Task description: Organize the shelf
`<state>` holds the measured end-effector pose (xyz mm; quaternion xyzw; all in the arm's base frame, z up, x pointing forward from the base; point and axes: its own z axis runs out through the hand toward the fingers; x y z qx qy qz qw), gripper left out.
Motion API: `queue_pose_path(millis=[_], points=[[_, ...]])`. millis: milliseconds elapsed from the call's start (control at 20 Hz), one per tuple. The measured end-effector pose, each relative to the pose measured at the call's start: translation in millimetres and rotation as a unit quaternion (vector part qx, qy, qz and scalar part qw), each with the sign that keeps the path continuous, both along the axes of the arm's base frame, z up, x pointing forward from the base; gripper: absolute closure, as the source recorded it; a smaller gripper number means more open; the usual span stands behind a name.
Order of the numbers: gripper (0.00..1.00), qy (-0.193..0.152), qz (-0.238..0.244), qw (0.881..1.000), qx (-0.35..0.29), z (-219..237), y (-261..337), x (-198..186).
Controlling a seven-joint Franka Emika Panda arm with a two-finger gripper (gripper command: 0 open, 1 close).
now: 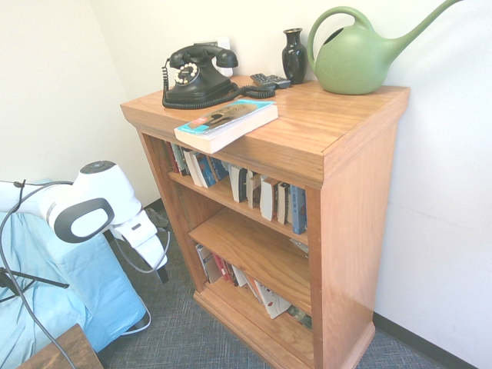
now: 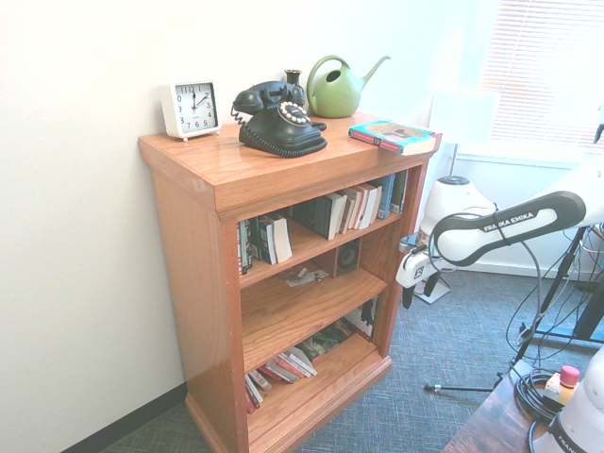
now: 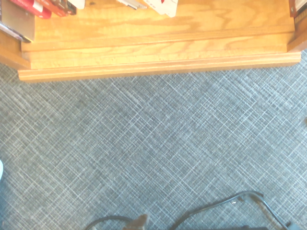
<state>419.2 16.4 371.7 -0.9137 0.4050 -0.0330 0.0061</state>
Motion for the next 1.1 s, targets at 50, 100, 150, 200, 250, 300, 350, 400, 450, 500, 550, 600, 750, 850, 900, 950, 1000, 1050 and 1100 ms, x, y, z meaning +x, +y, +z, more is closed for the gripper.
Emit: queue_pose_path(millis=[50,100,150,200,250,300,350,400,450,500,550,600,750,850,900,950,1000,1050,1100], points=[[0.0,0.001,0.0,1.0,0.0,-0.6,-0.1,0.3],[0.0,0.0,-0.001,1.0,0.0,0.0,-0.6,1.4],[0.0,0.001,-0.001,1.0,0.0,-0.7,-1.2,1.7],[0.0,0.002,0.0,1.0,-0.001,-1.7,-1.8,1.9],[0.0,0.001,0.003,1.0,-0.006,-2.1,-2.5,2.3],[0.0,-0.002,0.008,1.0,-0.015,-0.9,-3.9,3.2],[0.0,-0.006,0.014,1.0,-0.028,1.9,-6.3,5.0],[0.0,-0.012,0.019,0.999,-0.042,6.1,-9.9,6.8],[0.0,-0.018,0.023,0.998,-0.062,12.0,-15.2,8.4],[0.0,-0.027,0.027,0.996,-0.084,19.4,-20.4,9.6],[0.0,-0.037,0.033,0.993,-0.107,27.6,-25.5,9.6],[0.0,-0.047,0.04,0.989,-0.132,36.5,-29.8,8.4],[0.0,-0.075,0.064,0.974,-0.205,66.2,-36.3,1.5],[0.0,-0.092,0.08,0.96,-0.253,89.8,-36.6,-4.5],[0.0,-0.1,0.088,0.951,-0.278,101.8,-36.7,-7.7],[0.0,-0.108,0.095,0.942,-0.302,113.6,-37.3,-11.0],[0.0,-0.115,0.102,0.933,-0.326,125.7,-37.9,-13.9],[0.0,-0.122,0.109,0.922,-0.352,137.5,-37.9,-16.7],[0.0,-0.13,0.115,0.91,-0.376,147.7,-36.9,-18.6]])
